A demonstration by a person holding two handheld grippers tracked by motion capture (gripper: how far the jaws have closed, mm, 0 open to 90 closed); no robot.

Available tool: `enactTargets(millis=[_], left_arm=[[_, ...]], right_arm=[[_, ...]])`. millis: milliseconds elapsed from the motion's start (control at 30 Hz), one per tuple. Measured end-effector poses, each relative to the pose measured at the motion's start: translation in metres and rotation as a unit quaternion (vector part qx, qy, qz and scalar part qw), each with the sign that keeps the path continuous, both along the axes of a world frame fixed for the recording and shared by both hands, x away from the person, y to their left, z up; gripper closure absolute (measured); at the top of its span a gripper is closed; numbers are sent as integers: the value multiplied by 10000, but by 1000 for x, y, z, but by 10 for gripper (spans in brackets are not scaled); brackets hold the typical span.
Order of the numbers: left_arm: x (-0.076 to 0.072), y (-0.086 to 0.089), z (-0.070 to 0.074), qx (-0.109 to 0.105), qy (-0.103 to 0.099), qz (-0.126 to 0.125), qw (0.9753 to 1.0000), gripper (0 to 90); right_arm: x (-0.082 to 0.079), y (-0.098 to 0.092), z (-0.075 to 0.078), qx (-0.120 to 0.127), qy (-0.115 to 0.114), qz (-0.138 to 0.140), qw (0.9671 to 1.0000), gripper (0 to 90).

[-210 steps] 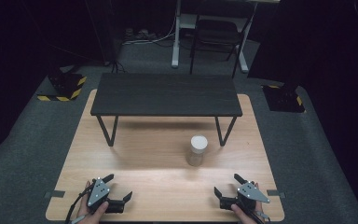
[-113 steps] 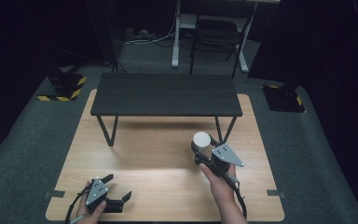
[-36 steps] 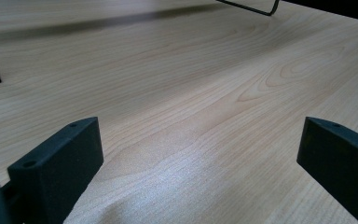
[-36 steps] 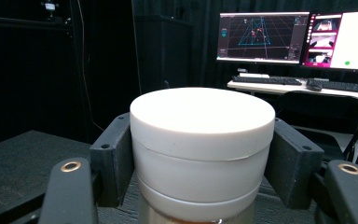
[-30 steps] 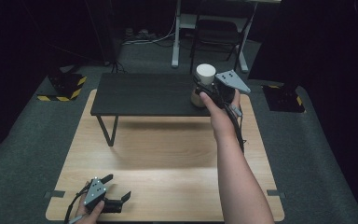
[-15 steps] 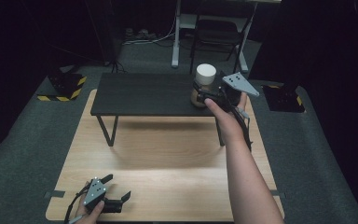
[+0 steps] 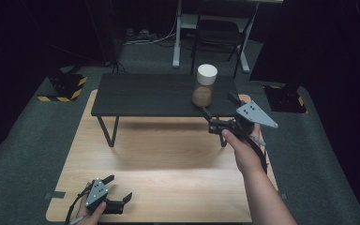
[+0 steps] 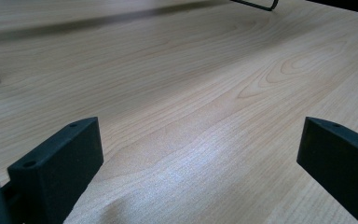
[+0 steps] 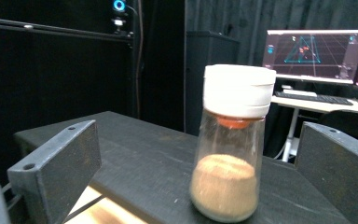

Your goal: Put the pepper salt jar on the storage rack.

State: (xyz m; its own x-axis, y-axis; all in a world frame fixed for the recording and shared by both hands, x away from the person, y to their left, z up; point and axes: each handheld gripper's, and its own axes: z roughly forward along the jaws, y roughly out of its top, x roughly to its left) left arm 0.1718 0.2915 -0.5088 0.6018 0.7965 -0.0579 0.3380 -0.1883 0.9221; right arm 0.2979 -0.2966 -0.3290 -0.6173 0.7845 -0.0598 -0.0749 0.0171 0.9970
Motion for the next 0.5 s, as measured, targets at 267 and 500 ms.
enactTargets(millis=[267, 500], left_arm=[[1, 0, 0, 19, -1, -9, 10000, 6], [1, -1, 0, 29, -4, -20, 10000, 6]], right_arm=[[-27, -18, -17, 17, 5, 190, 9998, 0], [-55, -32, -47, -63, 69, 306, 9995, 0]])
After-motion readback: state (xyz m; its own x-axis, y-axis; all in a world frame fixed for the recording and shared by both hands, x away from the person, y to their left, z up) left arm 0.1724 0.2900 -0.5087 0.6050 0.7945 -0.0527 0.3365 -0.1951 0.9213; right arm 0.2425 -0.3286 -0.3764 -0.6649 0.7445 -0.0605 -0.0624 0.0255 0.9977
